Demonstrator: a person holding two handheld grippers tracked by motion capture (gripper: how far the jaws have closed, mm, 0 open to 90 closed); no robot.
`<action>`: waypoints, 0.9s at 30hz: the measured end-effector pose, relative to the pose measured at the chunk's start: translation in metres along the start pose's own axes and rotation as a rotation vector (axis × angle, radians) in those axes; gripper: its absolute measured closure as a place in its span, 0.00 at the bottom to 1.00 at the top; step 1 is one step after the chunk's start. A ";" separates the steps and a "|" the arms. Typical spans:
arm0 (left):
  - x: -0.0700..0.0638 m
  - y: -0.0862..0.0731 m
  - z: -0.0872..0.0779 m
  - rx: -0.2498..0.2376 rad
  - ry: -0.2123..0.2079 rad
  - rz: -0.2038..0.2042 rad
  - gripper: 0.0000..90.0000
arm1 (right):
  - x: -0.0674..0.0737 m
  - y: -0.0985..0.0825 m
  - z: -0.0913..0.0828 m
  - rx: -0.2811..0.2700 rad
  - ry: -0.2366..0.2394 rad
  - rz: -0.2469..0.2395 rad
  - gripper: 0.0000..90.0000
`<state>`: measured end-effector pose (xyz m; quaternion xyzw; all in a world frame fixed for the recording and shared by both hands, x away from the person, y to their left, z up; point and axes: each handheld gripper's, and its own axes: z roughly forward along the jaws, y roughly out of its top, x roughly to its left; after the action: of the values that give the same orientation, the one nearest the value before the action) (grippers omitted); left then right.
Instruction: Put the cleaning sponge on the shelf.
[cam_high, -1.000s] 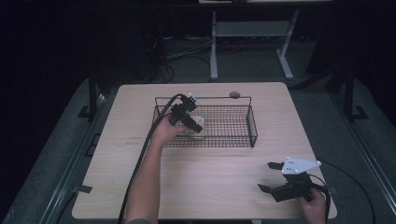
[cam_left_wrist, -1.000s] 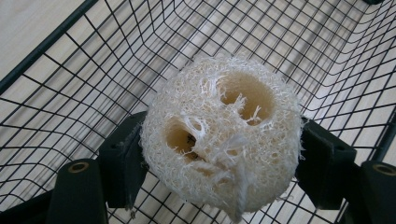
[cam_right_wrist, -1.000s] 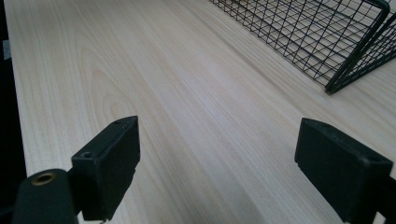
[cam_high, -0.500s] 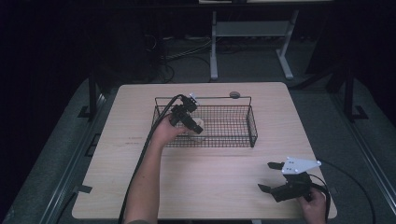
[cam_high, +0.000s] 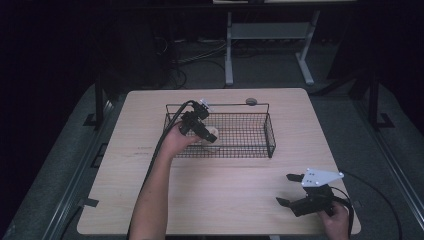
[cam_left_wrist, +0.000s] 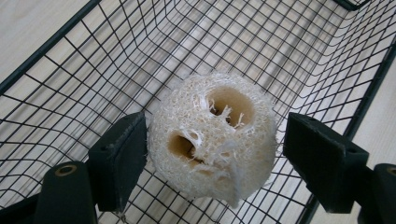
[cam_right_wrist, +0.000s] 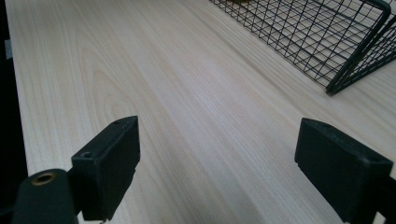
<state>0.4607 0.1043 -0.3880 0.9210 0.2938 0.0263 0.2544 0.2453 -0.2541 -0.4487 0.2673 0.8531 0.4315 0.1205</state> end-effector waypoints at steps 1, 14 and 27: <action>0.000 0.000 -0.001 -0.003 0.001 0.002 0.24 | 0.000 0.000 0.000 0.001 -0.001 0.001 0.15; -0.004 0.000 -0.008 -0.020 0.005 0.010 0.22 | 0.000 0.000 0.000 0.005 -0.002 -0.001 0.15; -0.008 0.000 -0.016 -0.018 0.005 0.027 0.22 | 0.000 0.001 0.001 0.003 0.003 0.001 0.15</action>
<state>0.4509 0.1076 -0.3734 0.9225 0.2817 0.0346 0.2617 0.2457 -0.2529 -0.4487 0.2673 0.8538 0.4307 0.1186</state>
